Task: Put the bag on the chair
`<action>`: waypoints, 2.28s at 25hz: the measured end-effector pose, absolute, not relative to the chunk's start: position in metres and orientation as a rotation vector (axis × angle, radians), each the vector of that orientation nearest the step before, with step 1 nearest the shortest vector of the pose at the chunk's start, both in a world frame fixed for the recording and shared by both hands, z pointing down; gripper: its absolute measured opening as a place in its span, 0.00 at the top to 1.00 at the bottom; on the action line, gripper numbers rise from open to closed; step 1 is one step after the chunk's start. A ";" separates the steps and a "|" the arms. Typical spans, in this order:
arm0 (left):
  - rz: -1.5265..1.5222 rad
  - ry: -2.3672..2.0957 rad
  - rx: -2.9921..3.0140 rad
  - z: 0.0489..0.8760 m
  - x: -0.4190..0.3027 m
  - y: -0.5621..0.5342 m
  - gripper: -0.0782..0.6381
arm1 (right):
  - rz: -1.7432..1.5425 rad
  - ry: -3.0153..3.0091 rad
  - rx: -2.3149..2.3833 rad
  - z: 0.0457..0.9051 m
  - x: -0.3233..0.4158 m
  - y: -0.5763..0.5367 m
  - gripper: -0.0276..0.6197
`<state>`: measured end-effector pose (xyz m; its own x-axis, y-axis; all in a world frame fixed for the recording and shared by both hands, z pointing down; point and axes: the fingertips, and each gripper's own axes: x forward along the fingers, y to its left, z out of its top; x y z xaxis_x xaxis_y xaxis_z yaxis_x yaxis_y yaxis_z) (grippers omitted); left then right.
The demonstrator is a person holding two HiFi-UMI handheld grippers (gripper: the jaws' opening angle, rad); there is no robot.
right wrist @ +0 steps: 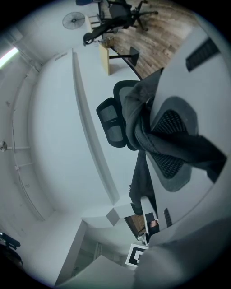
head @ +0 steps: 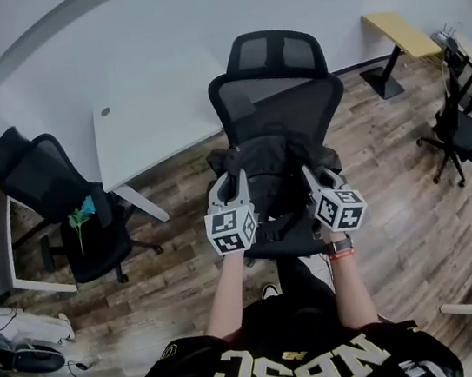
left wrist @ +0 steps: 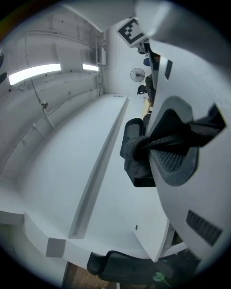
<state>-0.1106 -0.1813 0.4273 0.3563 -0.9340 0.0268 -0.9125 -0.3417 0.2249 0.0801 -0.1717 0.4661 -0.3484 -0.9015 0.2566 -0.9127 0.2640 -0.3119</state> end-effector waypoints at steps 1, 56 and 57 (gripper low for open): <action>-0.151 -1.666 2.419 0.430 -0.108 -0.191 0.79 | 0.644 -2.477 1.779 0.468 0.083 -0.184 0.80; 0.611 -1.368 1.832 0.820 -0.077 -0.318 0.79 | 1.345 -1.753 1.419 0.831 0.113 -0.306 0.82; 0.612 -1.365 1.816 0.830 -0.076 -0.320 0.79 | 1.343 -1.747 1.409 0.840 0.115 -0.309 0.82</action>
